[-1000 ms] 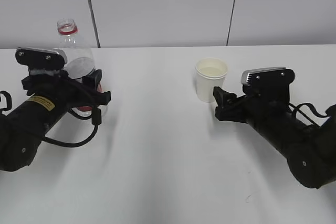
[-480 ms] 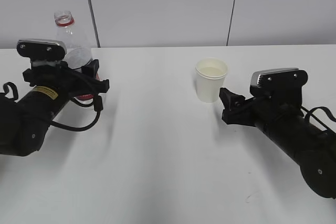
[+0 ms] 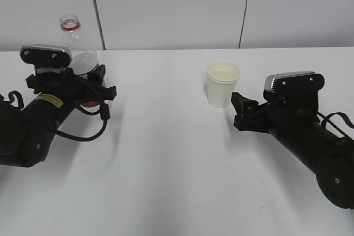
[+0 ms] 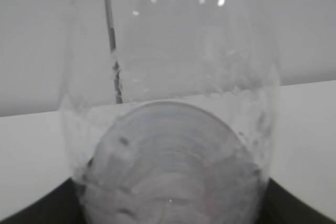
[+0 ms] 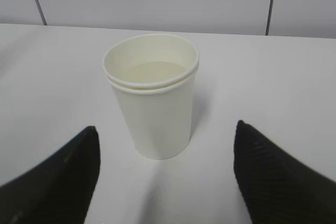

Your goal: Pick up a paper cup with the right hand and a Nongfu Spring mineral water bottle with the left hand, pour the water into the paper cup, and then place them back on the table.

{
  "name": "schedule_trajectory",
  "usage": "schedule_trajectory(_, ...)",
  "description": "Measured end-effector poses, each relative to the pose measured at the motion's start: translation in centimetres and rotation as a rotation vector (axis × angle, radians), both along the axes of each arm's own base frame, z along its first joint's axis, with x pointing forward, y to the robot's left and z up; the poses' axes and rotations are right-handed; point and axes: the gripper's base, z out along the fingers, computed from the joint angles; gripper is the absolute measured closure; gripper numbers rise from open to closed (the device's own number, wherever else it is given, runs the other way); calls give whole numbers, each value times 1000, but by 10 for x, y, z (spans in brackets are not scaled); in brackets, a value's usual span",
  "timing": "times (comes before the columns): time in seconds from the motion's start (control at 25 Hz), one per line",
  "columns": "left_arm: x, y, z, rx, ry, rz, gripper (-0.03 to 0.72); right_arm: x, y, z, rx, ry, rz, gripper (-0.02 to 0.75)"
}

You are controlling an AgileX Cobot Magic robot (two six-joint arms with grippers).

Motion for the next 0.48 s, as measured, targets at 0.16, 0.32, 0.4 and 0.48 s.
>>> schedule_trajectory(0.16,0,-1,0,3,2,-8,179,0,0,0,0,0,0,146)
schedule_trajectory(0.32,0,-1,-1,4,7,-8,87,0,0,0,0,0,0,146)
schedule_trajectory(0.4,0,-1,0,7,7,-8,81,0,0,0,0,0,0,146)
schedule_trajectory(0.48,0,-1,4,5,0,-9,81,-1,0,0,-1,2,0,146)
